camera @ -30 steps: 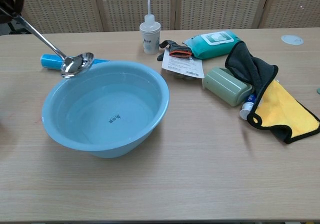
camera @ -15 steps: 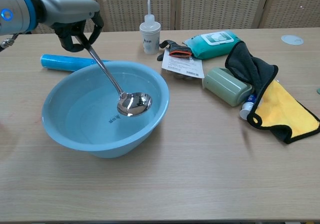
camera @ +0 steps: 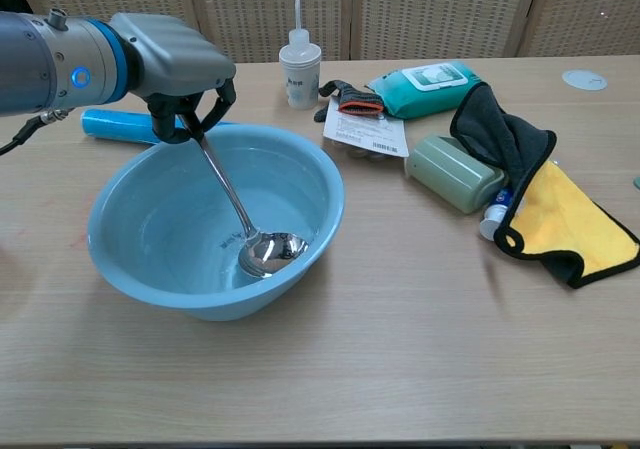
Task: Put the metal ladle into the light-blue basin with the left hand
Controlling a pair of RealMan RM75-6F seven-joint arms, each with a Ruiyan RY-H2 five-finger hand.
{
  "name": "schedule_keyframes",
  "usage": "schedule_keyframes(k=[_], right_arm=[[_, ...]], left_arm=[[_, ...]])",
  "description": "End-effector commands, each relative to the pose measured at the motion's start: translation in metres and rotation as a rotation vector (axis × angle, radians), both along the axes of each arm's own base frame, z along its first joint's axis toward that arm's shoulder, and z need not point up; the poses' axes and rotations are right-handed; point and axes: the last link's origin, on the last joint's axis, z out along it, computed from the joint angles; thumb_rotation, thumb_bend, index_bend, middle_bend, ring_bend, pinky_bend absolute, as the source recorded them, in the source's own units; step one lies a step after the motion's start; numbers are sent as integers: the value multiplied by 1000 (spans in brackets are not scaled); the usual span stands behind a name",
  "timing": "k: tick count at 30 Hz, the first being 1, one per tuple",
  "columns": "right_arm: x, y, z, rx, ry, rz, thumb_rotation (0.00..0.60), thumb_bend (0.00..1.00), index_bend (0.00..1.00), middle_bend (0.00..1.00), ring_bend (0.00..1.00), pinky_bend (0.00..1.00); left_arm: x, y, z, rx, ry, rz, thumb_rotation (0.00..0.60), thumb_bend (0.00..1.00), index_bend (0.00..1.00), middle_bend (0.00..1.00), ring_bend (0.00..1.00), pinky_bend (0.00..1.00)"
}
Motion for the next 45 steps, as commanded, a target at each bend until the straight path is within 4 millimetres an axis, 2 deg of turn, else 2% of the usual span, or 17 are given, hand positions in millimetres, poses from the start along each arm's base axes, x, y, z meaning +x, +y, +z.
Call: schedule_keyframes(k=[1,8,18,25,32,45], right_arm=[[0,0,0,1,-1,-1,600,0,0,0,0,0],[-1,-1,0,4,-1,-5,600,0,0,0,0,0],[-2,-2,-1,5,3,-9,600,0,0,0,0,0],[-1,-1,-3,15,3,-7,600,0,0,0,0,0],[1,1,-4,28,1,-2,600,0,0,0,0,0],[4,4,-1,38,-34,3,600,0,0,0,0,0]], left_arm=[[0,2,-3,12,25,5,600,601,888,992,933,952],[-1,12,-2,47,41,22,600,601,888,992,933,952],[4,21,7,79,-53,0,600,601,889,992,933,952],[6,15,26,72,-114,-13,600,600,889,992,933,952],[8,7,58,120,-96,-66,600,596,889,992,933,952],[-2,-3,87,186,-35,-117,600,565,889,992,933,952]])
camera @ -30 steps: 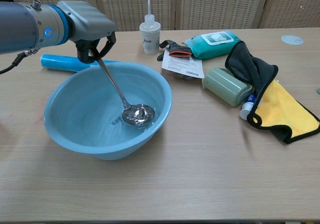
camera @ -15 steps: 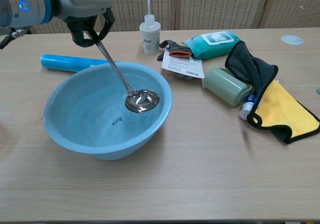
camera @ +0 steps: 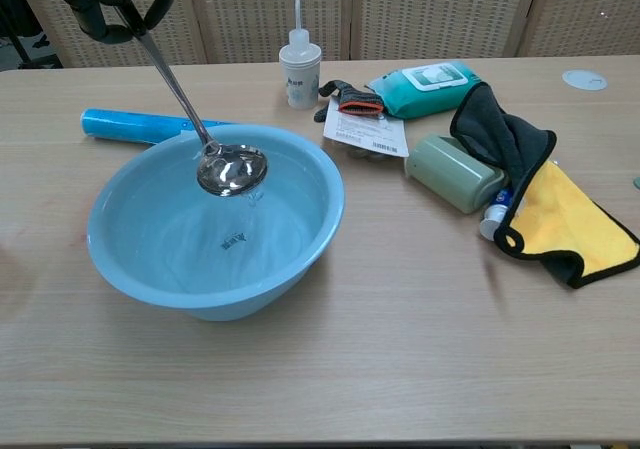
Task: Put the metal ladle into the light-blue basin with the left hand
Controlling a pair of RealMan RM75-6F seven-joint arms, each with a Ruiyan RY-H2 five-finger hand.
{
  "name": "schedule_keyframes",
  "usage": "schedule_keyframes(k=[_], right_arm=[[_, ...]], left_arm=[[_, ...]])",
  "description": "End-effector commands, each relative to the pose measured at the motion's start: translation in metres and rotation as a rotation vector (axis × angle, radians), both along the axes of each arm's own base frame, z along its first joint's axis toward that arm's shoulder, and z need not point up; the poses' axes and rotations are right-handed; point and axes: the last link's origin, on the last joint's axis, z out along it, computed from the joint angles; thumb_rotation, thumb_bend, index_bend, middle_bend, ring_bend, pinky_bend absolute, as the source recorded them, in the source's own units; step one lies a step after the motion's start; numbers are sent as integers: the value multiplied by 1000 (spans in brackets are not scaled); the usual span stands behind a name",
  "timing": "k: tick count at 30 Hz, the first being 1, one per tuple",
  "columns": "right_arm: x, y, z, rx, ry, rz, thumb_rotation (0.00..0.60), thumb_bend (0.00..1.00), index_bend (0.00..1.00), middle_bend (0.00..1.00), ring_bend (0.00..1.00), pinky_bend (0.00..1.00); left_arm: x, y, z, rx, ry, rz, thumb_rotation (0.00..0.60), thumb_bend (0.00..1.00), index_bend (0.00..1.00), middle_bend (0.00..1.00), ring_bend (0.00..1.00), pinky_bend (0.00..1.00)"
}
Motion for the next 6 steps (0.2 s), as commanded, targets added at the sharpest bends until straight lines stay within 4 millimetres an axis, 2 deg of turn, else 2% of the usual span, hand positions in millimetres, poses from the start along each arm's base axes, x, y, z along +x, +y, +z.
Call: schedule_keyframes(k=[1,6], right_arm=[[1,1,1,-2,-3,5,600,0,0,0,0,0],[3,3,3,-12,-8,16,600,0,0,0,0,0]], left_arm=[[-2,-2,3,7,7,1,600,565,889,992,933,952],[-4,-7,8,17,16,-4,600,556,888,992,932,952]])
